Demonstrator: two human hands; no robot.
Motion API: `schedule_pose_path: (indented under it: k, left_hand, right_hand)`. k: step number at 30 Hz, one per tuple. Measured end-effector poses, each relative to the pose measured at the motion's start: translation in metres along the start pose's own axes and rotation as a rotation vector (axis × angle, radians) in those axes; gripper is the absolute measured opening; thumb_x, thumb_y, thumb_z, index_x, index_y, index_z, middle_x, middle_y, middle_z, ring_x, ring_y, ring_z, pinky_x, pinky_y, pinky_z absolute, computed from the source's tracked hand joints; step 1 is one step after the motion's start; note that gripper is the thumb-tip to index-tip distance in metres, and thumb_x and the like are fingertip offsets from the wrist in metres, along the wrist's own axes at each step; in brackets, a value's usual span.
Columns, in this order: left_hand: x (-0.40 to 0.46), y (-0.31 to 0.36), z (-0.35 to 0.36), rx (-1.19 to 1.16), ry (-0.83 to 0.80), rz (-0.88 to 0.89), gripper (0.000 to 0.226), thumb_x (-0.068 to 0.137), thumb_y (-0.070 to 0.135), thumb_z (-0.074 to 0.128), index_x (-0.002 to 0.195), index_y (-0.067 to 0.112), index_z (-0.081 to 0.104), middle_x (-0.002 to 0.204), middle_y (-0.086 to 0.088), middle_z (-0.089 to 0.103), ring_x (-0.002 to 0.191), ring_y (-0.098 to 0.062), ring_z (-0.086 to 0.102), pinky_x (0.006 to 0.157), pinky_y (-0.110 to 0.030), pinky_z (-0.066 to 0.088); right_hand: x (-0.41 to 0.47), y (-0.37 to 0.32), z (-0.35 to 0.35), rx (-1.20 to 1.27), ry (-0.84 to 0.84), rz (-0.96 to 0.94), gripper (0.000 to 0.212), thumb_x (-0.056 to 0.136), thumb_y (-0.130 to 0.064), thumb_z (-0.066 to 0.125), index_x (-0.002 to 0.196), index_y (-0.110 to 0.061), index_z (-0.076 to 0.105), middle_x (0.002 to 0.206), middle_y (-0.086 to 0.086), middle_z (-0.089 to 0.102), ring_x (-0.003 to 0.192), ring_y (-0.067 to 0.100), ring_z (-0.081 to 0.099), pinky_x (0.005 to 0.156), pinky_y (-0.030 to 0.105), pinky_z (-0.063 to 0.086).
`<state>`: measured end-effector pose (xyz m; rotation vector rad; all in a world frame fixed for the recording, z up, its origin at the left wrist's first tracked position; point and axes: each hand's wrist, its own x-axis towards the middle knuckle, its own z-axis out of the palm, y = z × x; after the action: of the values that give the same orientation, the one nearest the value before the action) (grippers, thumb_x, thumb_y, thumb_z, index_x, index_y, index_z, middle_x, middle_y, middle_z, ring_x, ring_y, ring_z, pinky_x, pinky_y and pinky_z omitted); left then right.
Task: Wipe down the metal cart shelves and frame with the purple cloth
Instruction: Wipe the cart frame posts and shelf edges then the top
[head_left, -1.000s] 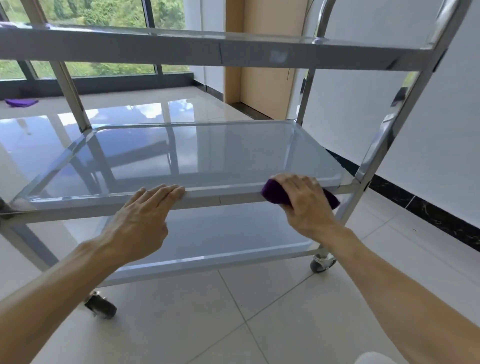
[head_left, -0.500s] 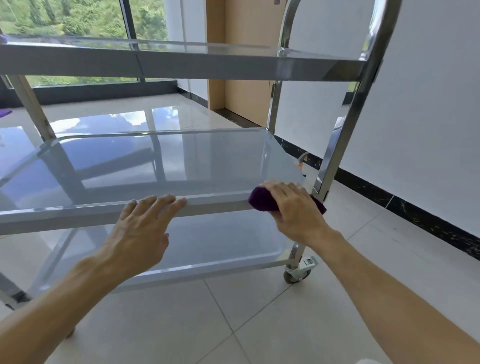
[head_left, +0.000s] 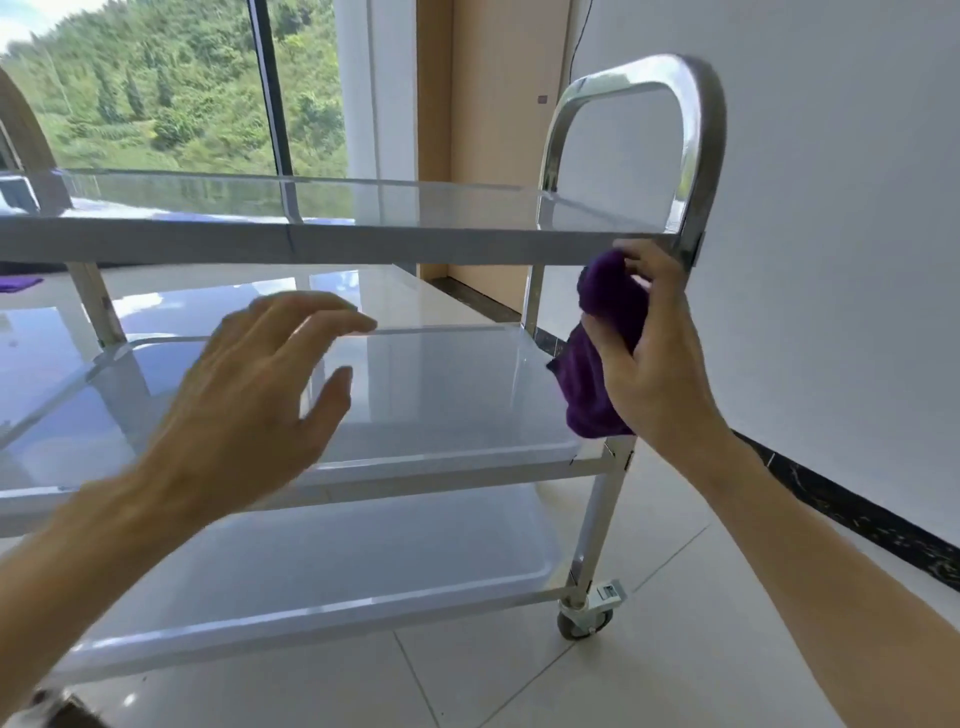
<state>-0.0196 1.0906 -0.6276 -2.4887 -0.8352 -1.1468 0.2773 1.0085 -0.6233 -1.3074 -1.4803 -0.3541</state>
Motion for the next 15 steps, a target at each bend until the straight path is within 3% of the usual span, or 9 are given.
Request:
schedule_pose_path:
  k: [2, 4, 6, 9, 12, 15]
  left_hand:
    - [0.037, 0.003, -0.021, 0.058, 0.089, 0.063, 0.037, 0.091, 0.028, 0.049, 0.124, 0.015, 0.058, 0.128, -0.006, 0.056, 0.118, -0.031, 0.05, 0.097, -0.049, 0.04]
    - [0.069, -0.001, -0.033, 0.131, 0.12, 0.079, 0.036, 0.092, 0.027, 0.053, 0.126, 0.016, 0.055, 0.129, -0.005, 0.053, 0.12, -0.032, 0.046, 0.099, -0.051, 0.038]
    - [0.091, -0.008, -0.036, 0.178, 0.042, 0.008, 0.042, 0.09, 0.028, 0.06, 0.13, 0.018, 0.052, 0.134, -0.006, 0.051, 0.124, -0.034, 0.045, 0.102, -0.055, 0.036]
    - [0.097, -0.021, -0.03, 0.184, -0.161, -0.129, 0.045, 0.092, 0.04, 0.056, 0.133, 0.023, 0.049, 0.136, -0.004, 0.053, 0.122, -0.033, 0.048, 0.101, -0.053, 0.036]
    - [0.079, -0.03, -0.015, 0.229, -0.217, -0.116, 0.051, 0.09, 0.037, 0.062, 0.136, 0.021, 0.048, 0.13, -0.005, 0.057, 0.115, -0.035, 0.054, 0.101, -0.053, 0.037]
    - [0.075, -0.027, -0.006, 0.246, -0.092, -0.132, 0.046, 0.087, 0.033, 0.066, 0.13, 0.02, 0.053, 0.119, -0.003, 0.06, 0.106, -0.035, 0.056, 0.097, -0.052, 0.035]
  right_hand:
    - [0.035, -0.015, -0.014, -0.061, 0.153, -0.119, 0.049, 0.091, -0.012, 0.064, 0.136, -0.005, 0.043, 0.134, 0.013, 0.05, 0.123, 0.021, 0.049, 0.102, 0.01, 0.039]
    - [0.069, -0.019, -0.023, -0.212, 0.221, -0.161, 0.051, 0.093, -0.021, 0.062, 0.138, -0.009, 0.044, 0.136, 0.014, 0.049, 0.123, 0.023, 0.048, 0.103, 0.024, 0.043]
    - [0.097, -0.011, -0.028, -0.431, 0.186, -0.103, 0.05, 0.093, -0.029, 0.058, 0.139, -0.016, 0.044, 0.139, 0.012, 0.046, 0.122, 0.028, 0.048, 0.102, 0.038, 0.043]
    - [0.112, 0.008, -0.027, -0.648, 0.037, -0.053, 0.041, 0.094, -0.031, 0.054, 0.131, -0.012, 0.051, 0.134, 0.008, 0.049, 0.122, 0.028, 0.049, 0.108, 0.039, 0.032]
    - [0.098, 0.018, -0.016, -0.524, -0.103, -0.065, 0.045, 0.099, -0.036, 0.048, 0.138, -0.014, 0.044, 0.129, 0.007, 0.056, 0.119, 0.026, 0.052, 0.103, 0.036, 0.033]
    - [0.09, 0.01, 0.002, -0.359, -0.038, -0.014, 0.052, 0.101, -0.046, 0.037, 0.146, -0.019, 0.035, 0.129, 0.008, 0.058, 0.112, 0.027, 0.058, 0.086, 0.034, 0.046]
